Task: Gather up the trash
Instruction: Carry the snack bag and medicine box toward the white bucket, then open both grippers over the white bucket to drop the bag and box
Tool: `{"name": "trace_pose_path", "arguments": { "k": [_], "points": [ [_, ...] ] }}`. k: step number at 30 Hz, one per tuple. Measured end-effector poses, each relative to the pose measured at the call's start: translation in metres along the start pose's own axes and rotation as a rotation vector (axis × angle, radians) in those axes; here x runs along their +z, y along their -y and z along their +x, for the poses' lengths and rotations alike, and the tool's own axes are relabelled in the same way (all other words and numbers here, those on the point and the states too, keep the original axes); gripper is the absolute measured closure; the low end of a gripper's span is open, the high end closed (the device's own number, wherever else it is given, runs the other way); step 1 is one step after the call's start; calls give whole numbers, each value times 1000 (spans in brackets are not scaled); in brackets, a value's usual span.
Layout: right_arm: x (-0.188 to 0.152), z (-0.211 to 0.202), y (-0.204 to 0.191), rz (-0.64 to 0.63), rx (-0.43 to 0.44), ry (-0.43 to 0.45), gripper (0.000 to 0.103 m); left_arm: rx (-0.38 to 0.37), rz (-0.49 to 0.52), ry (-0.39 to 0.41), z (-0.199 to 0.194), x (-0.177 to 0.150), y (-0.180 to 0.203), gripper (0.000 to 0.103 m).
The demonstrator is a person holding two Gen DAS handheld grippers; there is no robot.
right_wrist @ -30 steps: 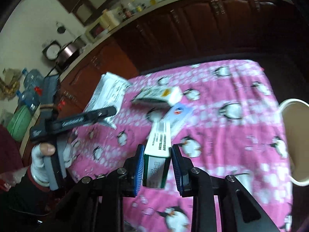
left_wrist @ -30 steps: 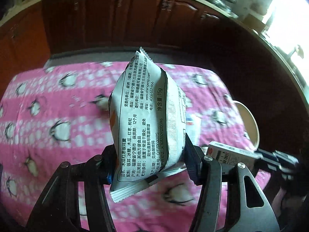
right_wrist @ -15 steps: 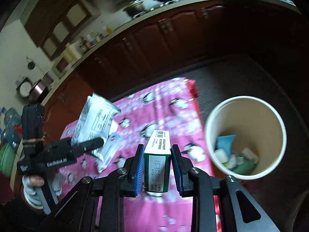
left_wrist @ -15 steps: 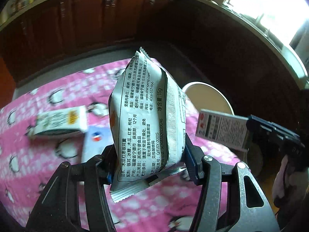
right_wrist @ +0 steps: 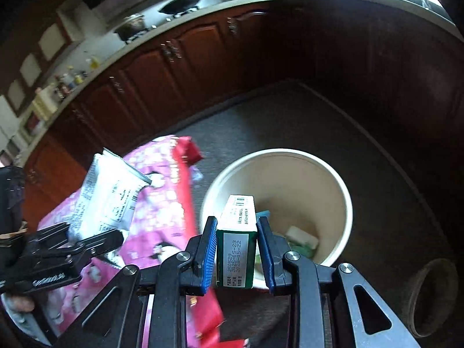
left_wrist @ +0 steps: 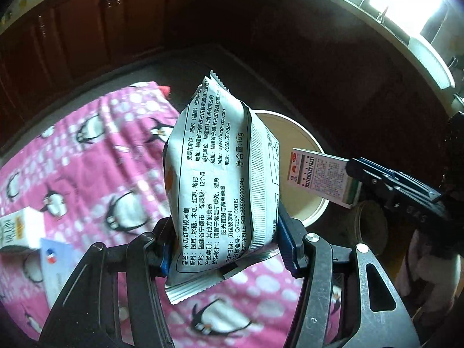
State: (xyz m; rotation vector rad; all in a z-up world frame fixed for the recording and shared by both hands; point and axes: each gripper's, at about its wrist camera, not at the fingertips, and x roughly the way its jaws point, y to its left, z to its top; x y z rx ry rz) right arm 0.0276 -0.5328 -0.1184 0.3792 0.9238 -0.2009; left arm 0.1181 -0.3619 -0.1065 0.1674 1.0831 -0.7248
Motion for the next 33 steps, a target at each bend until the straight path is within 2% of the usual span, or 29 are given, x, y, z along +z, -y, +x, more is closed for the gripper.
{"name": "trace_pose_path", "arguments": {
  "k": [4,5,6,9,15,25,33],
  "points": [
    [0,18,2,-14,-77,-24,74,-16,-8,-7,18,5,2,45],
    [0,20,2,-11,-88,-26,65,-22,-11,-10,22,6,4,45],
    [-1,22,5,-3,-86,-27,62,-30,-13,-16,26,6,3,44],
    [-5,24,8,29,-56,-42,62,-55,-11,-30,35,4,1,38],
    [-11,24,12,69,-31,-66,61,-67,-21,-40,40,-3,-9,33],
    [-18,18,7,76,-2,-71,60,-54,-28,-27,18,-12,-16,33],
    [-23,14,-18,35,26,-74,57,-19,-46,13,-8,-22,-32,33]
  ]
}}
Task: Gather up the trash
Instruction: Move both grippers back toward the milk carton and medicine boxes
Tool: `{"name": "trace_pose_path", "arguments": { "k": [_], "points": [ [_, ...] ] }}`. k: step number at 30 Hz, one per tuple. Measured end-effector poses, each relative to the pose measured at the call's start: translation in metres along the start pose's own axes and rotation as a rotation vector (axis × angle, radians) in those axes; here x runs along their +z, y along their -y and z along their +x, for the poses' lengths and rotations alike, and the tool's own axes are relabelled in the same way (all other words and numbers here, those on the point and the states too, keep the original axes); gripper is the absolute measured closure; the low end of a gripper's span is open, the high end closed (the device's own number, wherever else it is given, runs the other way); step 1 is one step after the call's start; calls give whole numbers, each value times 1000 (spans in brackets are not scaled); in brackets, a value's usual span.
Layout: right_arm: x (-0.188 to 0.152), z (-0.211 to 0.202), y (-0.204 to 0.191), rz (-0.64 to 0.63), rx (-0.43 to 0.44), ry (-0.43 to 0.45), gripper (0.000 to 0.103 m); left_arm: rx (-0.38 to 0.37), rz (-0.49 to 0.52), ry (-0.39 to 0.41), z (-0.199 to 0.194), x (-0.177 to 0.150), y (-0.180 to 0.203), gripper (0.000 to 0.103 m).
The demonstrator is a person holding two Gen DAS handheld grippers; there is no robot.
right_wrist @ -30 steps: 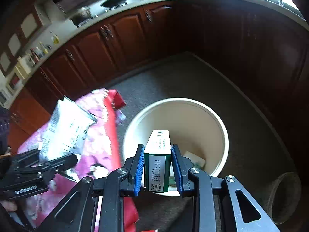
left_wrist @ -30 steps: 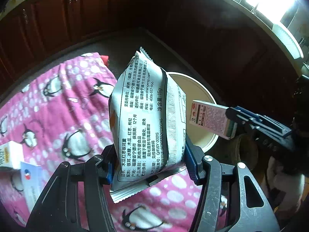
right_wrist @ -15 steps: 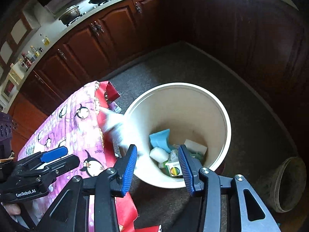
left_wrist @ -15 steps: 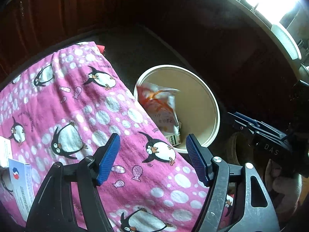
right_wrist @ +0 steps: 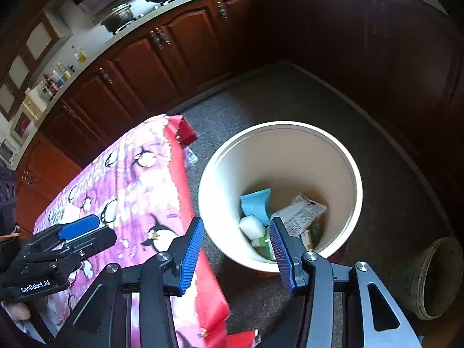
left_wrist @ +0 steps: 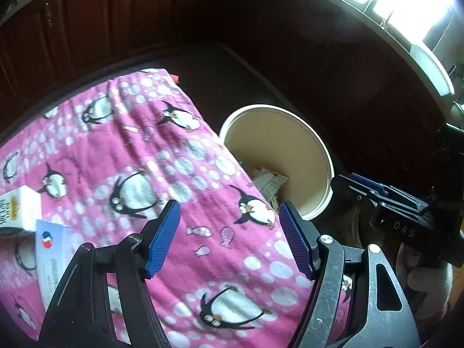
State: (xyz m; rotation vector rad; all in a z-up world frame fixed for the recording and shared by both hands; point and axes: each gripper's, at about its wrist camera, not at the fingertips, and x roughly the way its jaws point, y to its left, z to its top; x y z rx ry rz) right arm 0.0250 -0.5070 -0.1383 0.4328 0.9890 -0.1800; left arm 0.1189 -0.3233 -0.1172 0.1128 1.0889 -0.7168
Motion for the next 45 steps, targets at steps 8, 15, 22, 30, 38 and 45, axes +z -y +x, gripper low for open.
{"name": "trace_pose_path", "arguments": {
  "k": [8,15,22,30,38,45],
  "points": [
    [-7,-2,-33,-39,48,-13,50,47,-22,48,-36,-13,-15,33],
    [-17,3,-73,-103,97,-33,50,79,-79,71,-62,-28,-44,33],
    [-29,14,-114,-172,143,-71,50,169,-167,74,-87,-49,-101,33],
    [-37,20,-142,-230,174,-97,47,286,-294,80,-108,-66,-195,33],
    [-43,24,-151,-235,183,-124,47,409,-496,114,-111,-38,-286,33],
    [-48,19,-167,-268,195,-142,47,496,-449,14,-67,-11,-308,33]
  ]
}}
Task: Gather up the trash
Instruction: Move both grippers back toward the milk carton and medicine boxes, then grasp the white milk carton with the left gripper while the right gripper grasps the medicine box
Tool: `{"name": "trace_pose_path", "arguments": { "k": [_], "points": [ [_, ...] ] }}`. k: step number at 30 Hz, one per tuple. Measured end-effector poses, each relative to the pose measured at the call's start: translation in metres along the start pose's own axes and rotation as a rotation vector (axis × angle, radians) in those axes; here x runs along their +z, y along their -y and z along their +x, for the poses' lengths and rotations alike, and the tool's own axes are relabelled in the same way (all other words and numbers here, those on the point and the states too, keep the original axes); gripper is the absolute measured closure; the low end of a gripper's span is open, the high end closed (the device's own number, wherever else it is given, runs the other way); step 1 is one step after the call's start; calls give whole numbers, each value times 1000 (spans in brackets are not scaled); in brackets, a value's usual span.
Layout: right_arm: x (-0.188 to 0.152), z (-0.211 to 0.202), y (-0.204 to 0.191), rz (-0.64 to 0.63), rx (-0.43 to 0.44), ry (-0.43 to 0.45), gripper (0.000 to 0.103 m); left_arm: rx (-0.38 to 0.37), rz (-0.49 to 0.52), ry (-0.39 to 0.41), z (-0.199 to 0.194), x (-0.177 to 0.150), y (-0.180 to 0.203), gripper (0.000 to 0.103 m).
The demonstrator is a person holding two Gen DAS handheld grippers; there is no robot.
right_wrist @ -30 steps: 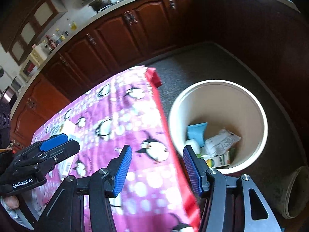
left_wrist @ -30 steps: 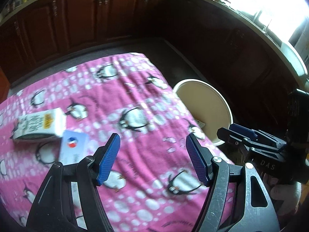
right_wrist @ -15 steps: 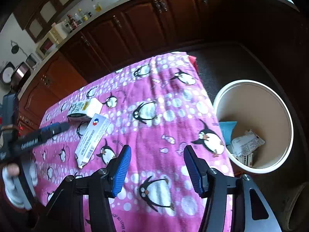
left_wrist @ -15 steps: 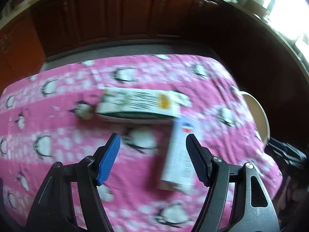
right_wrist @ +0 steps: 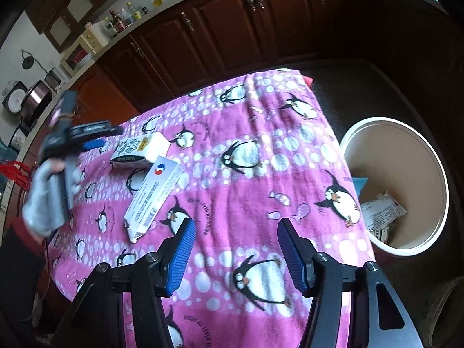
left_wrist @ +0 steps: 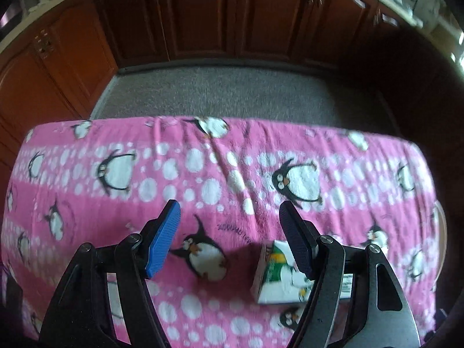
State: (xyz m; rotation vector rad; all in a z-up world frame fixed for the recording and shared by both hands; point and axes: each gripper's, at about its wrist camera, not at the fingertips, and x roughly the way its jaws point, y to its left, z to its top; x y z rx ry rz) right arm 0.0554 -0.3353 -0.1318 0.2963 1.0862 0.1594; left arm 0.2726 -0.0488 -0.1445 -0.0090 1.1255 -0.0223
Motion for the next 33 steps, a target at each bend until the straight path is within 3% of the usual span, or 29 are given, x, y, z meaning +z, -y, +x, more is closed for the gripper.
{"name": "trace_pose_path", "arguments": {
  "k": [4,10,15,19,25,29,31,33],
  "points": [
    [2,0,-11,-31,14,-3,46,-21,63,-50,8,-20,3,33],
    [7,10,-19,-28,44,-7,46,-122,112,-126,-21,-81,-10,33],
    [6,19,-22,-25,57,-24,46,-235,57,-72,-57,-101,-24,33],
    [5,20,-27,-29,72,-31,46,-293,54,-43,-71,-99,-15,27],
    [5,23,-35,-44,75,-42,46,-251,151,-56,-53,-91,39,27],
    [4,26,-36,-40,74,-53,45,-146,214,-82,-28,-87,56,29],
    [5,27,-38,-40,80,-57,45,-169,184,-87,-25,-85,52,49],
    [7,30,-43,-38,90,-62,45,-155,160,-82,-27,-85,41,49]
  ]
}}
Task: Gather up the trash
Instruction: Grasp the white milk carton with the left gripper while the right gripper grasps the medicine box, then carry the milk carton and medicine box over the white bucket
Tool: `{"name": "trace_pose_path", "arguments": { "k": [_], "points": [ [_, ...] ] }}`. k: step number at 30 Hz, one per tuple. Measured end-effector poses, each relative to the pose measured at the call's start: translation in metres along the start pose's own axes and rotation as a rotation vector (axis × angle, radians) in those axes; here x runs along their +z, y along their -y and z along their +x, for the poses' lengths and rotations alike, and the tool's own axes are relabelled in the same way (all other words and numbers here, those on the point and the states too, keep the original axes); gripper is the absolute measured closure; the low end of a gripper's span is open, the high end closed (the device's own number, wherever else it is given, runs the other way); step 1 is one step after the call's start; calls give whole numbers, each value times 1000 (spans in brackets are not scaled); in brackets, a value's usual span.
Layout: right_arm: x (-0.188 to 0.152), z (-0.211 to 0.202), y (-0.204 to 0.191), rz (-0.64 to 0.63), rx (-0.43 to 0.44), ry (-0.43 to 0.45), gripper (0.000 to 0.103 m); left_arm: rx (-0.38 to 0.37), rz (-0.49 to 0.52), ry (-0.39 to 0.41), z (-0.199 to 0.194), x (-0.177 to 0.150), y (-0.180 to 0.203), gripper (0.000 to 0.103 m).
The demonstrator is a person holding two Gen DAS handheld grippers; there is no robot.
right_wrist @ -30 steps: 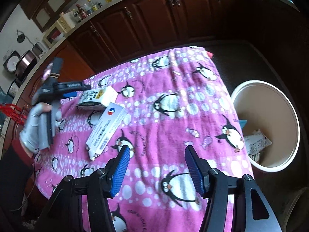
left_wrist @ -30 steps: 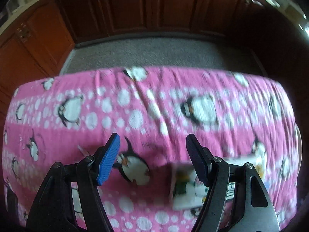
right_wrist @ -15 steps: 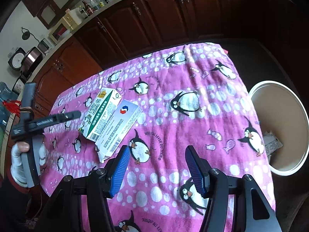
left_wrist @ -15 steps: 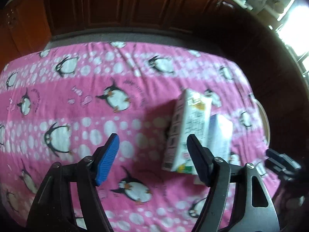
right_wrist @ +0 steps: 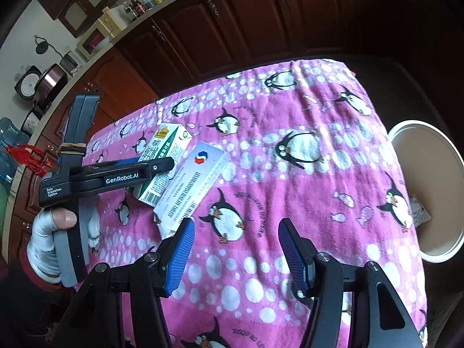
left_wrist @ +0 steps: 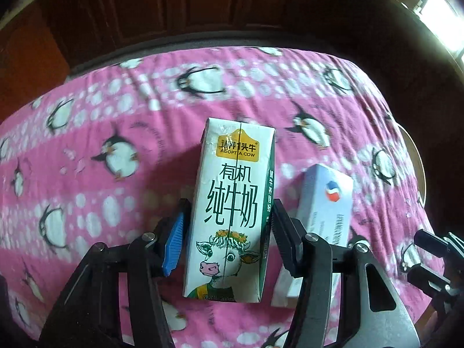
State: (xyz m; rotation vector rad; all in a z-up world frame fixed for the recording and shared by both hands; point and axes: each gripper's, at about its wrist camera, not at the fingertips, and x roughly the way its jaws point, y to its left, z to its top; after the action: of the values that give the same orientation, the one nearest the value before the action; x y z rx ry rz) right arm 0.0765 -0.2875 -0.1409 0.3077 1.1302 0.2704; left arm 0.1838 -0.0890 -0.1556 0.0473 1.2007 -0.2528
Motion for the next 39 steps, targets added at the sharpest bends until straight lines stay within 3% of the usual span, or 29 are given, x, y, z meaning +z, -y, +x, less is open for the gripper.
{"name": "trace_pose_path", "arguments": {
  "k": [5,9,17,24,39],
  "points": [
    [16,25,-22,12,37,-31,43,18,-46,35,-21,-16,-33,49],
    [29,62,-44,15,14,-80,43,38,-74,48,-36,-30,-53,49],
    [42,110,-81,-97,-120,-124,42,46,-109,58,-44,-54,-65,49],
    [27,98,-80,-159,-104,-105,51,40,-113,75,-44,-59,-57,49],
    [3,3,-45,-126,1,36,54,49,-23,154,-71,-55,-7,50]
  ]
}}
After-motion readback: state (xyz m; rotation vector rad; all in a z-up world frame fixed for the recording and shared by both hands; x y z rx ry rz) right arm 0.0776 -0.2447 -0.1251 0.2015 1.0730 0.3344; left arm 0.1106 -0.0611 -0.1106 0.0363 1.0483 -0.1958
